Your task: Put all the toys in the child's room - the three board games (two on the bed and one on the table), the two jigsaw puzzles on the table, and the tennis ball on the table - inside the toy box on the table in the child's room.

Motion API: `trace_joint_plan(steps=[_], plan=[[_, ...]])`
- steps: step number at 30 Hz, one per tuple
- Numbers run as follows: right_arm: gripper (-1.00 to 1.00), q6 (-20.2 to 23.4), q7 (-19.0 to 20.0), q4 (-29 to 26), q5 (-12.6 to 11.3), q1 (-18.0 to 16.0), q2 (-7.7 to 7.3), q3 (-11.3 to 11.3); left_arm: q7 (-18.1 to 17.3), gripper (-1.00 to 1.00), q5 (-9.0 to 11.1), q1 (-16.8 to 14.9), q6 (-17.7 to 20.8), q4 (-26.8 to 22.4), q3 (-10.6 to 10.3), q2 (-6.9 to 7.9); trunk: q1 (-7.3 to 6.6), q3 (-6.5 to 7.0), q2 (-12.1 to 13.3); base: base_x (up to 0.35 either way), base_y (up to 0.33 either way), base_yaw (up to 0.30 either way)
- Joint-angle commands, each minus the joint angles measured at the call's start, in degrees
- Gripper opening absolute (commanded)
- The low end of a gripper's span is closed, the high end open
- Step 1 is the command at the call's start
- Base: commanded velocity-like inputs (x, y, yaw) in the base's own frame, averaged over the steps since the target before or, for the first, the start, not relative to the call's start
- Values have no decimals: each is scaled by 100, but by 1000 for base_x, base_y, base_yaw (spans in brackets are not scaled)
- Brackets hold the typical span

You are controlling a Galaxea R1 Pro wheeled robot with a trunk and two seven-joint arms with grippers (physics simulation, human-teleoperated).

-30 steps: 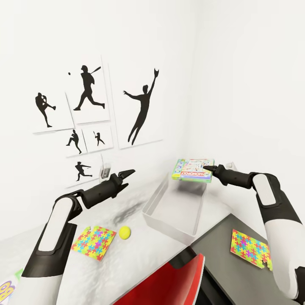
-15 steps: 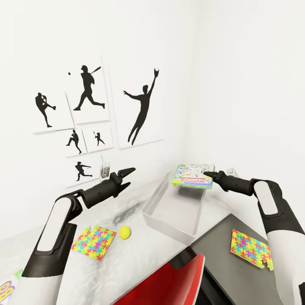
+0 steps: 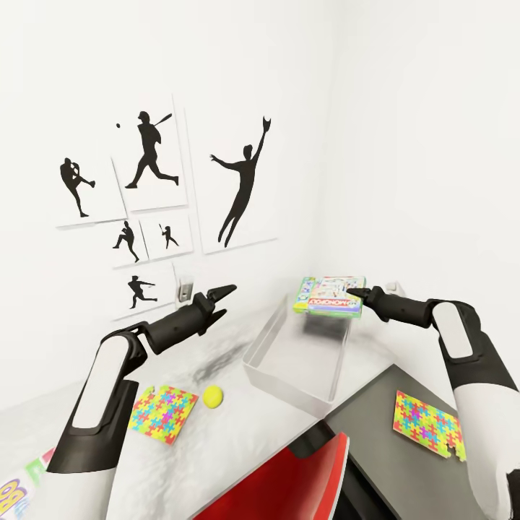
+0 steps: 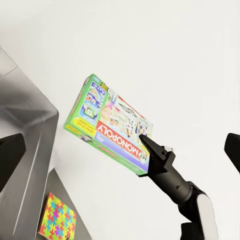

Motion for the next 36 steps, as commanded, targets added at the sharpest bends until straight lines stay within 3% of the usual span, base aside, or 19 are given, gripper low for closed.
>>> trace_joint_plan(steps=[1,6,7,36], plan=[[-100,24,58,34,57,-40,0,-11,53,100,27,-6,15,-6,3,-2,4,-14,-14,10,0,0],[-100,24,57,194,58,-201,-3,-15,32,100,-136,-2,4,-10,0,-5,4,-14,-14,94,0,0],[-100,24,57,739,58,-376,-3,-16,31,100,-378,-1,2,-11,0,-6,4,-14,-14,91,0,0],[-100,24,55,780,59,-392,2,-15,22,100,-398,2,-6,-13,2,-9,4,-14,-14,14,0,0]])
